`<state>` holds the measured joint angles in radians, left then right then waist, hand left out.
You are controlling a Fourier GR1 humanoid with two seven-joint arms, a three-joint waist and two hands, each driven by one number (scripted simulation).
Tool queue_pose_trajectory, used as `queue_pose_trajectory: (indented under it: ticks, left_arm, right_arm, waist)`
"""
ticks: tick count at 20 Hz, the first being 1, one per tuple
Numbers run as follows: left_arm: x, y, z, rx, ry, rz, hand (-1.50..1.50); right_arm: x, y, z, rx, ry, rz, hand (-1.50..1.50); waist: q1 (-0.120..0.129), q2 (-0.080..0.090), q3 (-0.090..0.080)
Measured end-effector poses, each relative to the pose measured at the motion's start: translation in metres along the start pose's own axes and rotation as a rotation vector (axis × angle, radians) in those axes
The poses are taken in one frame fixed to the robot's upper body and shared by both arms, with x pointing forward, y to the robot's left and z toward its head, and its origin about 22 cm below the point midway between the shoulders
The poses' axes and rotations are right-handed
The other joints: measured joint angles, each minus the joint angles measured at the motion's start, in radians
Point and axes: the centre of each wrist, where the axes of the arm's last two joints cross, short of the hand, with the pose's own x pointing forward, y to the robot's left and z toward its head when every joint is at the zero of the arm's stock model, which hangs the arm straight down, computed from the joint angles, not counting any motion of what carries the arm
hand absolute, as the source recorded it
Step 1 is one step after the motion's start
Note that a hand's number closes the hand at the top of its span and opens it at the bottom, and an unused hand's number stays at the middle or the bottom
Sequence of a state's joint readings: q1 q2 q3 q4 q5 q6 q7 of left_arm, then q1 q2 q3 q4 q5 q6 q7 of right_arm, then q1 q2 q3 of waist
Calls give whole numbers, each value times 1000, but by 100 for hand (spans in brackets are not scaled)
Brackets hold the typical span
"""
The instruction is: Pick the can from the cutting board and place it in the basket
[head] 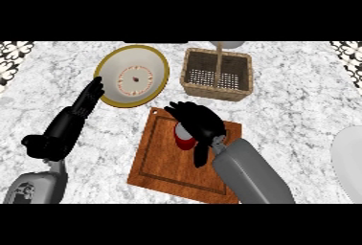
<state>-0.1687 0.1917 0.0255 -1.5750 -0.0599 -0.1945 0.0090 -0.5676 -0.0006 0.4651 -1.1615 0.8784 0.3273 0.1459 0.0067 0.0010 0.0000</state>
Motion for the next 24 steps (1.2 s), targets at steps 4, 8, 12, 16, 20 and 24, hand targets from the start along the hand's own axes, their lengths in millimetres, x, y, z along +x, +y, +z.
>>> queue_pose_trajectory:
  ticks: [4, 8, 12, 16, 20, 24]
  left_arm:
    - [2, 2, 0, 0, -2, 1, 0]
    - [-4, 3, 1, 4, -3, -1, 0]
    - [2, 4, 4, 3, -4, 0, 0]
    - [5, 0, 7, 3, -9, 1, 0]
    - [5, 4, 0, -7, -7, 2, 0]
    - [4, 2, -2, -15, -3, 5, 0]
  right_arm:
    - [3, 2, -5, 49, -10, 1, 150]
    - [2, 6, -3, 67, -33, 42, 150]
    - [-1, 9, -4, 55, -54, 65, 150]
    - [5, 14, -1, 24, -80, 139, 150]
    - [40, 18, 6, -12, 63, 134, 150]
    - [75, 19, 20, -82, 210, 97, 150]
  waist:
    - [0, -1, 0]
    - [-2, -5, 0]
    - [-1, -8, 1]
    - [-1, -12, 1]
    - [10, -8, 0]
    - [19, -9, -1]
